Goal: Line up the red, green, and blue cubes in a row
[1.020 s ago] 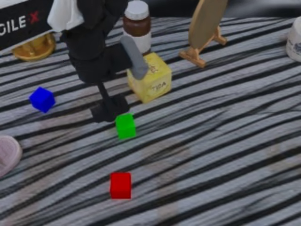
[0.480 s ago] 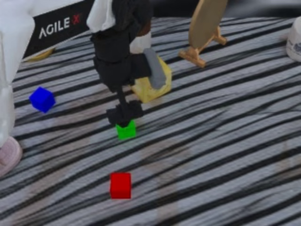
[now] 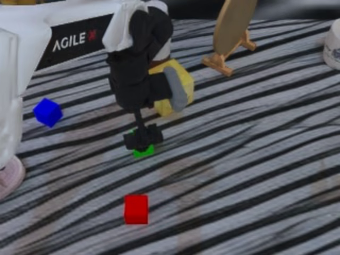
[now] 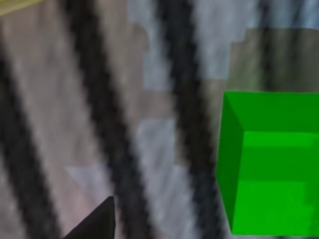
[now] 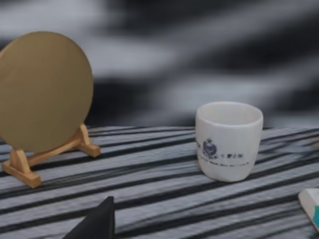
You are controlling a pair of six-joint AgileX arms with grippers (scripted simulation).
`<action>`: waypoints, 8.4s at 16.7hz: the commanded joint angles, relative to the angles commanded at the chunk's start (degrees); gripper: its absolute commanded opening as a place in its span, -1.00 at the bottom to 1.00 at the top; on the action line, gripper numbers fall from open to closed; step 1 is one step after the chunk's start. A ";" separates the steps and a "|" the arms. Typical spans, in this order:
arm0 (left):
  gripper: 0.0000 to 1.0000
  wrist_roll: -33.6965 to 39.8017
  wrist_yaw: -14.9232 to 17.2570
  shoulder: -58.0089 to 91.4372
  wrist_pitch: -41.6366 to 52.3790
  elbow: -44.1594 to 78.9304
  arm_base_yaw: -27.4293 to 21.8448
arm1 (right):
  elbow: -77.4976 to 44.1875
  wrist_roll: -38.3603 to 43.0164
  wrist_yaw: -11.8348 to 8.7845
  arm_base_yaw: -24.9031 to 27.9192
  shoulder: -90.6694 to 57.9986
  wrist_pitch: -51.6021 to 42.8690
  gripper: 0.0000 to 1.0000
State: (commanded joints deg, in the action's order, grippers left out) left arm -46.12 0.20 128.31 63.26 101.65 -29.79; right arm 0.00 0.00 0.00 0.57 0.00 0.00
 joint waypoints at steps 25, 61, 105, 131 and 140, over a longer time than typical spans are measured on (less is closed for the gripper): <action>-1.00 -0.03 0.03 2.72 -8.90 -6.27 -0.02 | 0.00 0.00 0.00 0.00 0.00 0.00 1.00; -1.00 6.95 0.08 -14.98 2.91 -11.66 -21.07 | 0.00 0.00 0.00 0.00 0.00 0.00 1.00; 1.00 7.25 0.01 -14.81 3.20 -10.96 -20.29 | 0.00 0.00 0.00 0.00 0.00 0.00 1.00; 1.00 19.06 -0.01 2.45 9.43 11.92 26.27 | 0.00 0.00 0.00 0.00 0.00 0.00 1.00; 1.00 19.01 0.08 7.18 -7.11 0.14 26.47 | 0.00 0.00 0.00 0.00 0.00 0.00 1.00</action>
State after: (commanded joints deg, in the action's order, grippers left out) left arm -27.11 0.27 135.48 56.15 101.79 -3.32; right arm 0.00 0.00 0.00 0.57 0.00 0.00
